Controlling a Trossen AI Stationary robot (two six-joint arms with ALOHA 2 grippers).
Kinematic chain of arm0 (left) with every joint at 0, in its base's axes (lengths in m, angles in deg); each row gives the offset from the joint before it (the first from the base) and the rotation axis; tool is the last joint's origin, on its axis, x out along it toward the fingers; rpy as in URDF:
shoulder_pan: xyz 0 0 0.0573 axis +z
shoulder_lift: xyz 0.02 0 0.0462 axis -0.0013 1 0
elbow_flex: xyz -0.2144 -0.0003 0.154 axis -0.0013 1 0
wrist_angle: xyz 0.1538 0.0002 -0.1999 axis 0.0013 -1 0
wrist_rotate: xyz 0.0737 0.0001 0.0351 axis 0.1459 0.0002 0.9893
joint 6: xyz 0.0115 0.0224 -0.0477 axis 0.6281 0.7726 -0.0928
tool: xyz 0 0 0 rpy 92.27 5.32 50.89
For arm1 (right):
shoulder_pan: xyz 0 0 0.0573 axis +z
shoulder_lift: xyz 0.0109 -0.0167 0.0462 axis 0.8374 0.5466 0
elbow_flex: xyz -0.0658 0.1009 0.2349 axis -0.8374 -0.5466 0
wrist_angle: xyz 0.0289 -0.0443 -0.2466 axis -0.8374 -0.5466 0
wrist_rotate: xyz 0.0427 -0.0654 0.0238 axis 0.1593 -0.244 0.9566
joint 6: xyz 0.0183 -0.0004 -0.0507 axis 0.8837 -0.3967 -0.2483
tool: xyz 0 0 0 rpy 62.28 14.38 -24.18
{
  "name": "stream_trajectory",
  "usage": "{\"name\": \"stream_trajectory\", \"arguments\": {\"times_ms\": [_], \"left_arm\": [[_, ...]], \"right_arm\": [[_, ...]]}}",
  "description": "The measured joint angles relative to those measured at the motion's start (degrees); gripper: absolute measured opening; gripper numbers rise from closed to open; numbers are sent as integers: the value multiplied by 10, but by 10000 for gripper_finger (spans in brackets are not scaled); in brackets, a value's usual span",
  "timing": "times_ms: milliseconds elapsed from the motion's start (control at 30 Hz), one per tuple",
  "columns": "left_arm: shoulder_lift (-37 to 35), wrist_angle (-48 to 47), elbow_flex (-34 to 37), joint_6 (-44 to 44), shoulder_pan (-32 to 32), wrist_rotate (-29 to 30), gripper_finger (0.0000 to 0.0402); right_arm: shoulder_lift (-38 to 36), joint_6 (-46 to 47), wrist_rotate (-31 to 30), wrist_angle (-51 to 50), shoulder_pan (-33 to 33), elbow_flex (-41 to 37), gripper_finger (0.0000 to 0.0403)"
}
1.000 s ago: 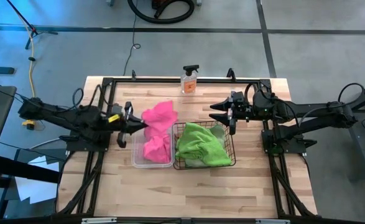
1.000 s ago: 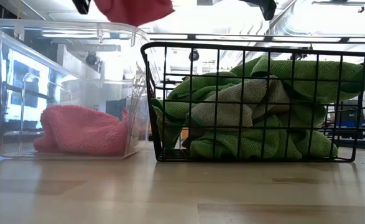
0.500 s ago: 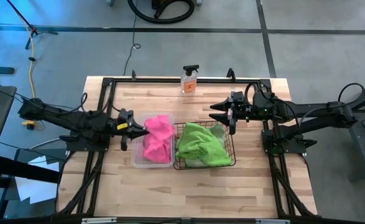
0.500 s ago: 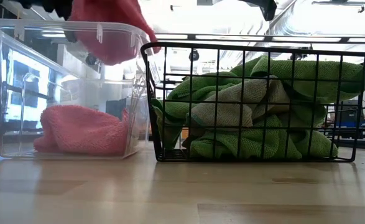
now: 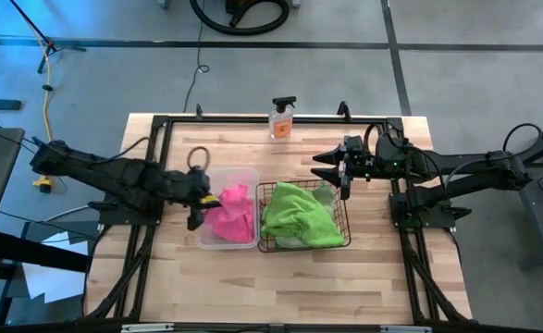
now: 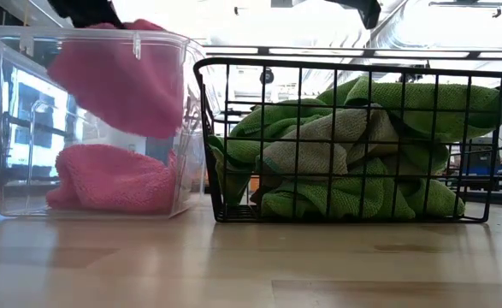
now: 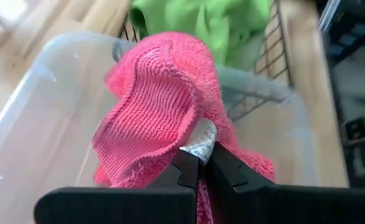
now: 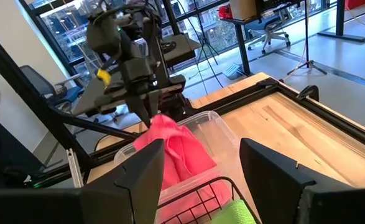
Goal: Sort microfiber towel by color & place in baskets
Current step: Put the pink towel into the transparent bin
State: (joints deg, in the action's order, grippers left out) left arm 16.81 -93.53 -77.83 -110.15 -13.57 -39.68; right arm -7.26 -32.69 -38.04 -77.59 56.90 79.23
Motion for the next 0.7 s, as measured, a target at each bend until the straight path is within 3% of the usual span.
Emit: {"name": "stream_trajectory", "arguments": {"times_ms": [233,500,700], "left_arm": [[94,-45,-74,48,22,-26,0],[173,-204,-164,85,62,-63,0],[229,-241,-207,115,74,-106,0]], "right_arm": [[0,0,-5,-2,0,0,207],[0,1,-5,-3,0,0,207],[0,2,-5,-3,0,0,207]]}}
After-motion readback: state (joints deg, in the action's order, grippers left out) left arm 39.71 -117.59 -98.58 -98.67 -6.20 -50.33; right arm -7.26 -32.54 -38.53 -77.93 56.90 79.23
